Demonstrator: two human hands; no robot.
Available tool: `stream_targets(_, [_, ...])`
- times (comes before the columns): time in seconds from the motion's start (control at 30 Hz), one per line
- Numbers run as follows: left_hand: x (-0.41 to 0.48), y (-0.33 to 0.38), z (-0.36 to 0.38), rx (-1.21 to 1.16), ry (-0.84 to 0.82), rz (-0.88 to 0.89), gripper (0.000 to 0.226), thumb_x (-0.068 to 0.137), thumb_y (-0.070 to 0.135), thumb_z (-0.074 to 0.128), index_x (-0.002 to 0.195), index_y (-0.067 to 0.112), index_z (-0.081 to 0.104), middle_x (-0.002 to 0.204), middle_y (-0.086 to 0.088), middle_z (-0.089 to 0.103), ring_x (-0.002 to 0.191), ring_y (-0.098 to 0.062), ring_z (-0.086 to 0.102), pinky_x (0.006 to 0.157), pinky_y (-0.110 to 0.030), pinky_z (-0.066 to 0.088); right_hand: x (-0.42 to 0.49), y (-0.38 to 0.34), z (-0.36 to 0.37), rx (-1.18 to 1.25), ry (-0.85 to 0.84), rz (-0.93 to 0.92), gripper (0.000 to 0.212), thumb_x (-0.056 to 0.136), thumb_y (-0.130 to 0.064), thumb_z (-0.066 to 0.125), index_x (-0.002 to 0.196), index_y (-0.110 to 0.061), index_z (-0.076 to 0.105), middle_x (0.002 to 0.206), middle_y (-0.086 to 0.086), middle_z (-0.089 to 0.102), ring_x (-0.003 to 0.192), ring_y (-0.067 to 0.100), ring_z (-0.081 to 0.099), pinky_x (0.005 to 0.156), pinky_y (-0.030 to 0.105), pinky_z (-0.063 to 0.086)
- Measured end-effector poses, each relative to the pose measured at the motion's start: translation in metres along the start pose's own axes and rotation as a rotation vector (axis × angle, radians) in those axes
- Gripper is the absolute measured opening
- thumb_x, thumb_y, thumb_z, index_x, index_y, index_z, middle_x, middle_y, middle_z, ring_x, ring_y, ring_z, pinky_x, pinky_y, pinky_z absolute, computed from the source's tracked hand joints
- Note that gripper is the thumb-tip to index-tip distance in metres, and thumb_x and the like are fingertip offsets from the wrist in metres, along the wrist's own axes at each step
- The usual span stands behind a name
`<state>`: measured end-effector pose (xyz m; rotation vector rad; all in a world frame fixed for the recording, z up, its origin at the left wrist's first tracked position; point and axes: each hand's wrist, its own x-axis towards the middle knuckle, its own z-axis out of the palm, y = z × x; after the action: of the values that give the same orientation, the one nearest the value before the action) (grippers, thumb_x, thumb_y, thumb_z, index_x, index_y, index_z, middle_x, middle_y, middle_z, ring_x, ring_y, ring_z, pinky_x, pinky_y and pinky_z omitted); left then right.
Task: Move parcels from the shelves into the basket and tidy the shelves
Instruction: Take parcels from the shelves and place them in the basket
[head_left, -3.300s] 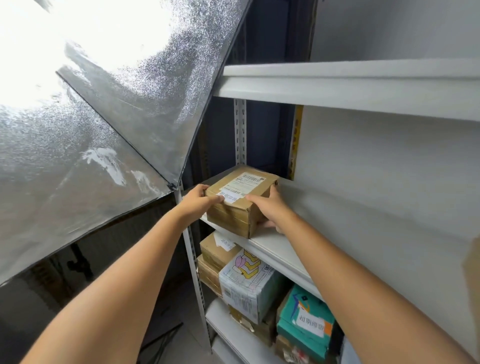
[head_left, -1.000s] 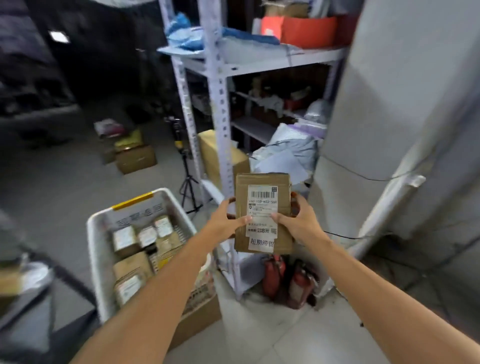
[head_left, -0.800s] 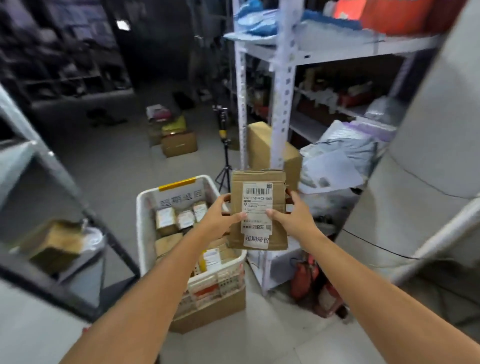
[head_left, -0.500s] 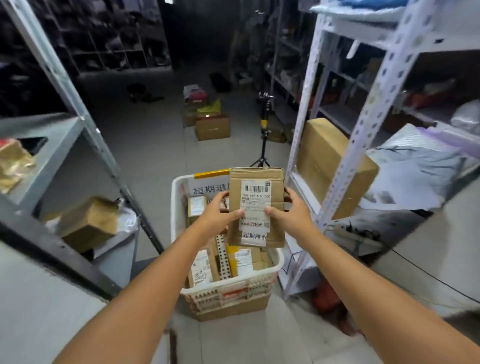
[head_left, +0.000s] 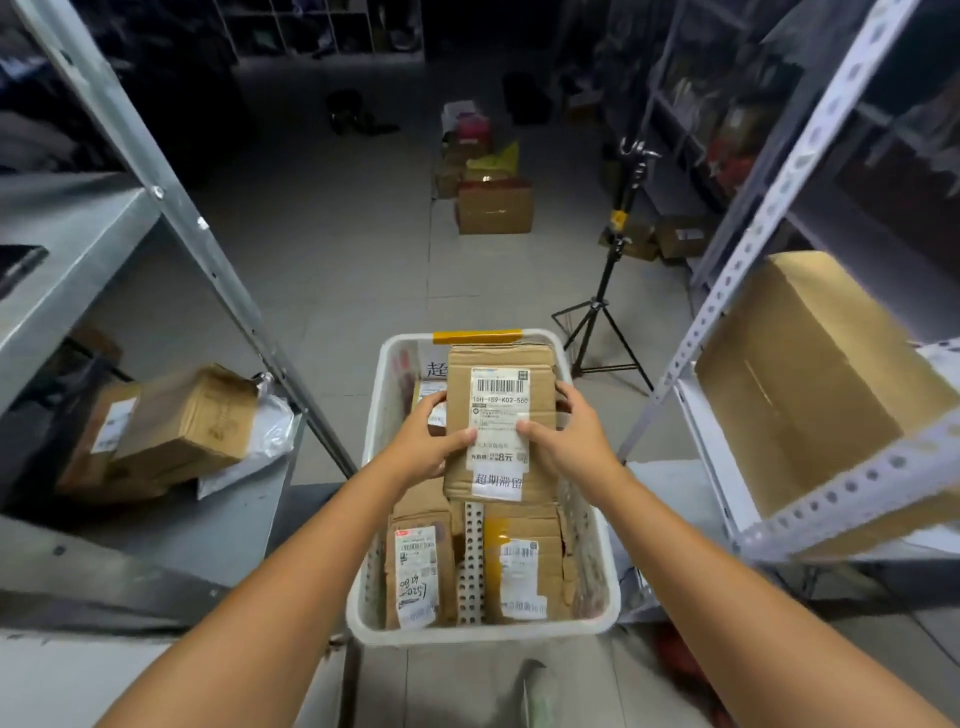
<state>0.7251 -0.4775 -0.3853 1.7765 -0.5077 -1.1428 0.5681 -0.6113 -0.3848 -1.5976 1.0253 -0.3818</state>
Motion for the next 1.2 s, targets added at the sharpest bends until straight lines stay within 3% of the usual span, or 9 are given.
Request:
stream_targets(0.2, [0.081,-0.014,0.005,-0.030,0.068,-0.044,0.067,0.092,0.022,0.068,0.148,0.034,0.034,0.126,-0.001,0.064,0.102,-0.012,0.066,0.071,-0.028,0.058,0.093,0.021,0.007,-0.015,-0.083,0.063,0.069,0.083,-0.014,0.077,0.140,-0.019,0.038,0.133,0.000,0.056,0.118,0.015,0.056,0.095,0.030,0.048])
stream_targets(0.3, [0.117,-0.021,0.004,-0.055,0.086,-0.081,0.067,0.092,0.019,0.068,0.148,0.034,0.034,0.120,-0.001,0.067,0.101,-0.015,0.068,0.083,-0.038,0.059,0.129,0.032,0.013,-0.042,-0.097,0.087,0.067,0.083,-0.016,0.077,0.139,-0.022,0.040,0.133,-0.001,0.058,0.119,0.016,0.057,0.098,0.036,0.050])
stream_targets(0.4, [0.166,-0.035,-0.002,-0.064,0.081,-0.119,0.068,0.091,0.019,0.069,0.148,0.034,0.035,0.118,-0.002,0.069,0.099,-0.015,0.069,0.078,-0.037,0.060,0.170,0.049,0.025,-0.071,-0.100,0.107,0.065,0.082,-0.019,0.077,0.136,-0.026,0.041,0.132,-0.003,0.058,0.118,0.017,0.058,0.100,0.046,0.051])
stream_targets(0.53, [0.230,-0.063,-0.012,-0.091,0.062,-0.170,0.067,0.090,0.019,0.070,0.147,0.034,0.037,0.113,-0.001,0.071,0.096,-0.017,0.071,0.077,-0.038,0.061,0.226,0.085,0.049,-0.106,-0.095,0.121,0.071,0.077,-0.028,0.079,0.136,-0.032,0.041,0.134,0.000,0.051,0.118,0.019,0.056,0.098,0.047,0.053])
stream_targets(0.63, [0.278,-0.089,-0.016,-0.102,0.031,-0.191,0.071,0.090,0.017,0.071,0.149,0.032,0.035,0.115,-0.004,0.071,0.098,-0.019,0.071,0.083,-0.040,0.060,0.261,0.115,0.064,-0.130,-0.055,0.122,0.074,0.072,-0.029,0.080,0.137,-0.023,0.045,0.129,0.004,0.055,0.113,0.018,0.059,0.097,0.045,0.053])
stream_targets(0.77, [0.333,-0.116,-0.013,-0.083,-0.023,-0.187,0.070,0.090,0.016,0.071,0.148,0.028,0.036,0.119,-0.006,0.069,0.099,-0.016,0.070,0.075,-0.031,0.060,0.293,0.145,0.073,-0.103,0.002,0.172,0.065,0.082,-0.009,0.076,0.140,-0.012,0.045,0.122,0.000,0.061,0.110,0.015,0.062,0.094,0.034,0.054])
stream_targets(0.93, [0.383,-0.145,-0.002,-0.054,-0.082,-0.201,0.071,0.088,0.021,0.073,0.147,0.033,0.037,0.120,-0.001,0.070,0.103,-0.016,0.069,0.093,-0.045,0.055,0.323,0.174,0.076,-0.131,0.000,0.219,0.061,0.087,-0.007,0.071,0.141,-0.013,0.043,0.111,-0.011,0.058,0.097,0.004,0.060,0.071,0.009,0.050])
stream_targets(1.13, [0.403,-0.163,0.014,-0.042,-0.162,-0.203,0.067,0.091,0.017,0.069,0.148,0.032,0.035,0.123,-0.006,0.068,0.104,-0.016,0.068,0.089,-0.034,0.056,0.339,0.195,0.072,-0.196,0.014,0.256,0.061,0.088,-0.006,0.070,0.141,-0.017,0.044,0.110,-0.013,0.059,0.101,0.008,0.059,0.077,0.015,0.050])
stream_targets(1.2, [0.406,-0.170,0.020,-0.029,-0.163,-0.210,0.069,0.091,0.017,0.069,0.148,0.034,0.034,0.124,-0.004,0.067,0.107,-0.017,0.067,0.092,-0.038,0.055,0.340,0.202,0.070,-0.237,0.014,0.261,0.060,0.087,-0.007,0.070,0.140,-0.019,0.045,0.115,-0.010,0.061,0.104,0.009,0.060,0.087,0.024,0.053])
